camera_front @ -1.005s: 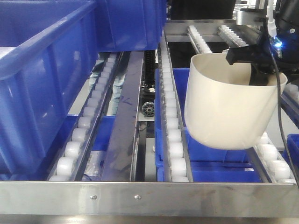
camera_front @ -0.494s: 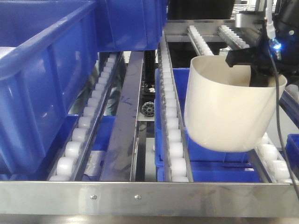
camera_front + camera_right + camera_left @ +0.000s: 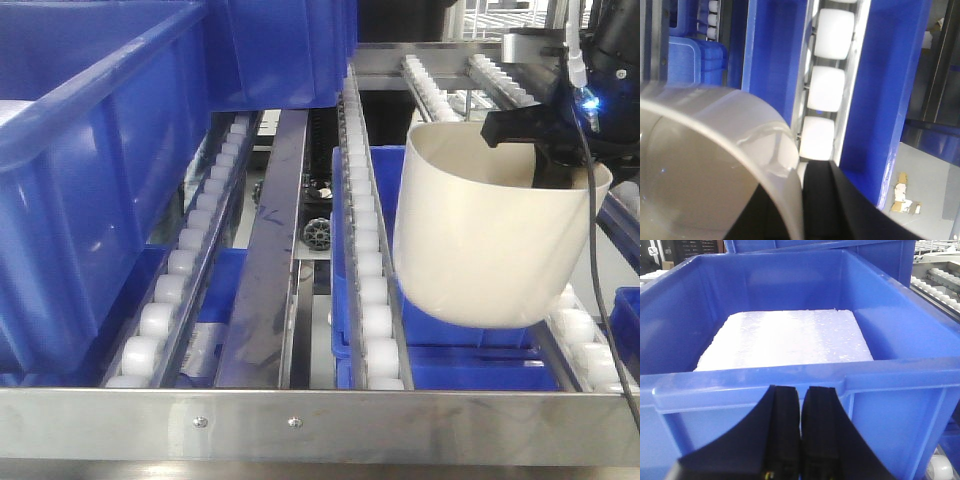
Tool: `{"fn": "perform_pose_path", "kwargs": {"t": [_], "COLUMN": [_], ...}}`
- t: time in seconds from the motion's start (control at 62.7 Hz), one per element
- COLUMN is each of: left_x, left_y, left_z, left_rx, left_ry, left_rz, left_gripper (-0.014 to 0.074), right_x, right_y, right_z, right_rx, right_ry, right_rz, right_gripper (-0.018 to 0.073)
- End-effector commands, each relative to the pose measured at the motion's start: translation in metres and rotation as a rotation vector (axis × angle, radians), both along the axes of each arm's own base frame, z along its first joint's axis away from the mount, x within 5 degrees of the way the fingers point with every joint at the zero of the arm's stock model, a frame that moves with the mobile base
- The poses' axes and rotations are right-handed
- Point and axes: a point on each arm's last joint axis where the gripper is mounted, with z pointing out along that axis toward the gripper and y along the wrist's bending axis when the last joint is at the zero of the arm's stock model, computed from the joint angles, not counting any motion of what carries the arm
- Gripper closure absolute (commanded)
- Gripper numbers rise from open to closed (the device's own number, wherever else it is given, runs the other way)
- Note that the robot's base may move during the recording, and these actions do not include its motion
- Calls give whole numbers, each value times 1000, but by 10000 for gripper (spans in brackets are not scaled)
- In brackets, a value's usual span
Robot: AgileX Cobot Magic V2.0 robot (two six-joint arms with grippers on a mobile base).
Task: Move white bin to right shelf second layer
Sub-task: 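Lower the bin onto the roller tracks with the right gripper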
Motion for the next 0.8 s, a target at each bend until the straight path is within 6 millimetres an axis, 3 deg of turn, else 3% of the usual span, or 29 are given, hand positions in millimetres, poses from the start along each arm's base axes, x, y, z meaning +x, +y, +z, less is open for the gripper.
{"fn": "perform_pose_path", "kwargs": {"t": [0.0, 0.319, 0.782], "left_x": [0, 0, 0], "left_y": [0, 0, 0], "left_z": [-4, -4, -4], "left_rx": [-17, -17, -17], "left_ry": [-60, -60, -60], "left_rz": [1, 1, 1], "left_gripper": [512, 512, 512], "right_x": [3, 4, 3], "right_y": [-3, -4, -4], "right_z": [26, 31, 35], "right_rx": [-5, -11, -8], "right_ry": [-106, -130, -147], "right_rz": [4, 8, 7], "right_gripper": [496, 188, 177]}}
